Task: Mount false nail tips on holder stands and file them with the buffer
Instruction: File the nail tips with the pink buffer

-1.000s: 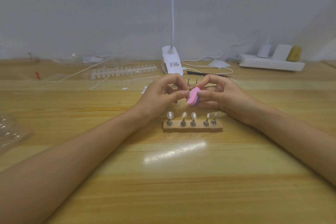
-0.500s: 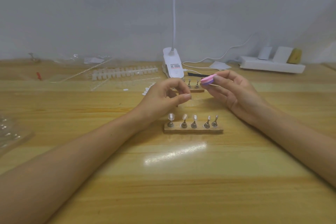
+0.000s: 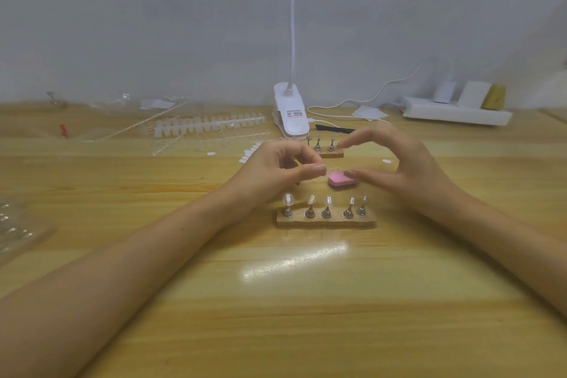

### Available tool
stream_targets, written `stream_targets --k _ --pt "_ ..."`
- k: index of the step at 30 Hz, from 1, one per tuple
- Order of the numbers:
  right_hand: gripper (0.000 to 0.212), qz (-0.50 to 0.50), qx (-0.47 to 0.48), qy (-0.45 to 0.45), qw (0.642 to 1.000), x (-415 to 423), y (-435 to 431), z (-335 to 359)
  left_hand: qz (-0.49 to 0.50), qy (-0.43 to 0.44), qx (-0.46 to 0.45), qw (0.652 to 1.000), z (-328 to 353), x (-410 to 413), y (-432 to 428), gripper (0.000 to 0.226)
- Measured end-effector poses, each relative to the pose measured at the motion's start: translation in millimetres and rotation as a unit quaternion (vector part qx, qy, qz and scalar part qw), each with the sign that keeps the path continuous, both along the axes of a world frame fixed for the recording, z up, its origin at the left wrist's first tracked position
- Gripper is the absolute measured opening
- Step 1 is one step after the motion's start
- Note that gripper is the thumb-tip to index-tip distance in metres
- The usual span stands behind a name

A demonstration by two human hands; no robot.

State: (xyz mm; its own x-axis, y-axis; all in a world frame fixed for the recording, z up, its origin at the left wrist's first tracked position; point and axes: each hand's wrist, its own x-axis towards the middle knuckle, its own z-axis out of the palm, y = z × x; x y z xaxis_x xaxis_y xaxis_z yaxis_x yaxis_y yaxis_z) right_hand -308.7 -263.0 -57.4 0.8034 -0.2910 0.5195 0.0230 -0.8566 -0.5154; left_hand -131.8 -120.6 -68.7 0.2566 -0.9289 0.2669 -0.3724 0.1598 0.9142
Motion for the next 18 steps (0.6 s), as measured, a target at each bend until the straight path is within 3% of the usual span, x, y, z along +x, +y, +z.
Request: stream_targets --k 4,10,18 --pt "0.027 0.039 -0.025 -0.023 0.999 4.6 17.7 4.5 -0.018 -0.007 -0.009 1.000 2.0 -1.7 1.1 0.016" --pt "0.022 0.014 -0.134 -0.083 0.987 4.4 22.9 8.7 -0.037 0.047 -0.006 0.998 9.4 -10.9 4.5 0.009" --pt "0.019 0.020 -0.150 -0.100 0.984 -3.0 23.5 19.9 -0.032 0.037 -0.003 0.999 18.2 -17.5 4.8 0.006"
